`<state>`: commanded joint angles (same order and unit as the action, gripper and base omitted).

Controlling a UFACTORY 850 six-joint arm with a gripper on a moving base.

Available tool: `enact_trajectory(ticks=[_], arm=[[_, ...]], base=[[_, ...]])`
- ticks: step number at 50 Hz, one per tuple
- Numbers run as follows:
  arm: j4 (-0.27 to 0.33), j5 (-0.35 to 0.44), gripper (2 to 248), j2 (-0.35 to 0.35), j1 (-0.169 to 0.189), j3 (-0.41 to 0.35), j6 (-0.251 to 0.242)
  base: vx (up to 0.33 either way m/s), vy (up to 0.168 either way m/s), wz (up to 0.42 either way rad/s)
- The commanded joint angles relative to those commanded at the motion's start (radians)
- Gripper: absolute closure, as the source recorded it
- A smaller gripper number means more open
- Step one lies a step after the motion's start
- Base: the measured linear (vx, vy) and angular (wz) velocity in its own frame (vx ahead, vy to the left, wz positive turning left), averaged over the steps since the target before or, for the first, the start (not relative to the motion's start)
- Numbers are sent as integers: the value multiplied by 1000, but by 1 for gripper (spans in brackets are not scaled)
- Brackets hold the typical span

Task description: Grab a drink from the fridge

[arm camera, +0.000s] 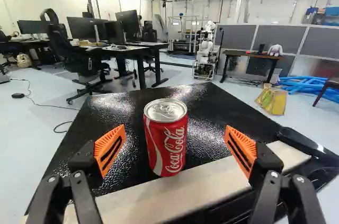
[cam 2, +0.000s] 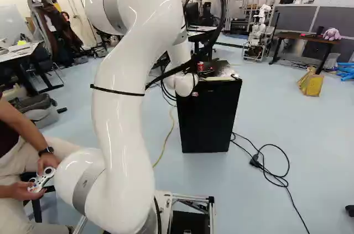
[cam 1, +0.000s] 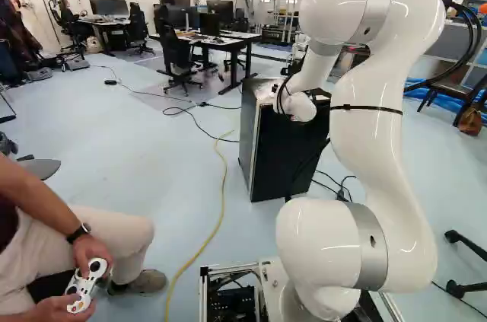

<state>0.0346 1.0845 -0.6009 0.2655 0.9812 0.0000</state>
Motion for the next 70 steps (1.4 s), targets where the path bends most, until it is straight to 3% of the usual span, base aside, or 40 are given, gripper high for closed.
enact_trajectory(ticks=[15,16,20,21,26,27,31,32,36,37,70], arm=[[0,0,3,-3,0,4,0],[0,0,32,-3,0,4,0],[0,0,32,-3,0,4,0],[0,0,70,-3,0,4,0],[0,0,70,-3,0,4,0],[0,0,107,-3,0,4,0],[0,0,107,-3,0,4,0],[0,0,145,-3,0,4,0],[0,0,145,-3,0,4,0],[0,0,155,-3,0,4,0],[0,0,155,54,0,1,0]], base=[[0,0,0],[0,0,0],[0,0,0],[0,0,0],[0,0,0],[0,0,0],[0,0,0],[0,0,0],[0,0,0],[0,0,0],[0,0,0]])
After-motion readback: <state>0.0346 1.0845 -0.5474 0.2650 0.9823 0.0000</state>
